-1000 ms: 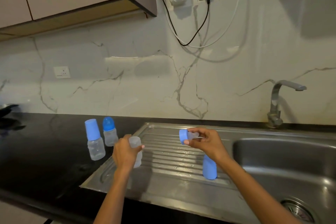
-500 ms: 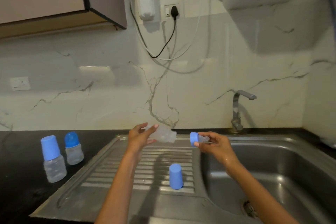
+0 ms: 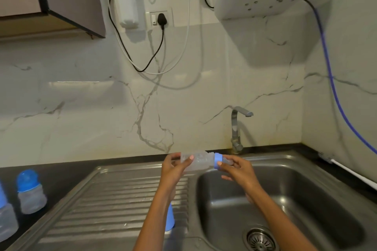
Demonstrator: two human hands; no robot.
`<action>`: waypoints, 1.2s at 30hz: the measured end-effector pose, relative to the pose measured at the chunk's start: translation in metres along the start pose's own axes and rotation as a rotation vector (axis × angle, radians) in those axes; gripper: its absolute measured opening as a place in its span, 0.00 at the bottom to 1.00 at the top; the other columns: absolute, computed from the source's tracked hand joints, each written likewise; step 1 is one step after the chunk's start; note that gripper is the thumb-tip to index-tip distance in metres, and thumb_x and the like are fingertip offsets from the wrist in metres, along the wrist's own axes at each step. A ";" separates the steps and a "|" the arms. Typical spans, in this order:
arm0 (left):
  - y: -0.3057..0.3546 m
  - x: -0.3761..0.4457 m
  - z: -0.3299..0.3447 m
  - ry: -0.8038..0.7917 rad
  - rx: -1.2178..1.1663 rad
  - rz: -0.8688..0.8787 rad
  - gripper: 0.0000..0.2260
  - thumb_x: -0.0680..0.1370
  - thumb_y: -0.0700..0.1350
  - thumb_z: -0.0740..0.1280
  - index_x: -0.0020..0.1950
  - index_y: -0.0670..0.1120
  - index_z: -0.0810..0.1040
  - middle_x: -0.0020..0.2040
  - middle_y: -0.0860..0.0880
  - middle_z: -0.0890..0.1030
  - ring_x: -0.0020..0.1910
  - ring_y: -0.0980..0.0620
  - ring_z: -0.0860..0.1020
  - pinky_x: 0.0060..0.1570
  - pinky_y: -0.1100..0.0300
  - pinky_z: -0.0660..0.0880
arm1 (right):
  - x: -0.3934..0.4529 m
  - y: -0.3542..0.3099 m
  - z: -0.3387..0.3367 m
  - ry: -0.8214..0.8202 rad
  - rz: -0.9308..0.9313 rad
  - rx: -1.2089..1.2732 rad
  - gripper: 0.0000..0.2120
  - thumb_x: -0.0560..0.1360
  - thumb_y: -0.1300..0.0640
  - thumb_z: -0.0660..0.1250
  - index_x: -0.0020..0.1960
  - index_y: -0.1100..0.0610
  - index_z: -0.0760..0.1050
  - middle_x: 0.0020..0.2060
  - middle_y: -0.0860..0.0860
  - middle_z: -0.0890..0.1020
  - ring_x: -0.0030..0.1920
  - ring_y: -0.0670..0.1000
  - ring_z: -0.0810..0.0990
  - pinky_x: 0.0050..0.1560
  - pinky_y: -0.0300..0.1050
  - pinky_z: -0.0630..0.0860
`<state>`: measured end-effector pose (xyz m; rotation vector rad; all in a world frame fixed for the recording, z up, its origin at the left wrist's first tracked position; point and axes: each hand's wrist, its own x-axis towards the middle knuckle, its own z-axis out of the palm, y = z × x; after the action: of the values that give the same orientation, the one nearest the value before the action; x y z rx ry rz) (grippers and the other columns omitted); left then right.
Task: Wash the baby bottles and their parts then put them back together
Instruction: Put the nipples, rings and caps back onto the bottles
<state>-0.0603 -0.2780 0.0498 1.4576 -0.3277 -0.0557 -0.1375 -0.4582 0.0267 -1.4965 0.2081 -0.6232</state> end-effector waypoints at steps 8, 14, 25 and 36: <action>-0.010 -0.004 0.002 -0.276 0.113 0.089 0.26 0.59 0.48 0.81 0.55 0.45 0.81 0.50 0.47 0.84 0.50 0.50 0.82 0.41 0.61 0.78 | 0.017 0.004 -0.022 -0.150 0.051 0.240 0.16 0.66 0.58 0.75 0.54 0.55 0.82 0.50 0.56 0.84 0.49 0.53 0.84 0.44 0.44 0.81; -0.011 -0.012 0.013 -0.392 0.245 0.175 0.18 0.62 0.46 0.81 0.51 0.47 0.84 0.47 0.50 0.85 0.47 0.52 0.83 0.46 0.59 0.80 | 0.030 0.004 -0.020 -0.142 0.079 0.264 0.17 0.67 0.55 0.72 0.54 0.59 0.80 0.48 0.57 0.84 0.48 0.54 0.83 0.45 0.45 0.80; -0.028 -0.027 0.038 -0.361 0.338 0.192 0.20 0.63 0.45 0.81 0.53 0.45 0.81 0.45 0.49 0.85 0.44 0.55 0.83 0.46 0.59 0.80 | 0.011 -0.001 0.013 0.048 -0.068 -0.190 0.22 0.61 0.44 0.80 0.45 0.55 0.76 0.39 0.51 0.82 0.41 0.49 0.82 0.36 0.35 0.75; -0.030 -0.026 0.031 -0.303 0.295 0.206 0.15 0.68 0.43 0.78 0.53 0.45 0.83 0.44 0.50 0.85 0.44 0.55 0.83 0.46 0.60 0.79 | 0.009 -0.005 -0.006 -0.201 -0.085 0.047 0.16 0.72 0.53 0.71 0.60 0.49 0.78 0.54 0.46 0.83 0.55 0.44 0.81 0.50 0.36 0.79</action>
<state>-0.0879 -0.3056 0.0183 1.7006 -0.7575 -0.0634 -0.1349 -0.4677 0.0332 -1.5173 -0.0256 -0.5375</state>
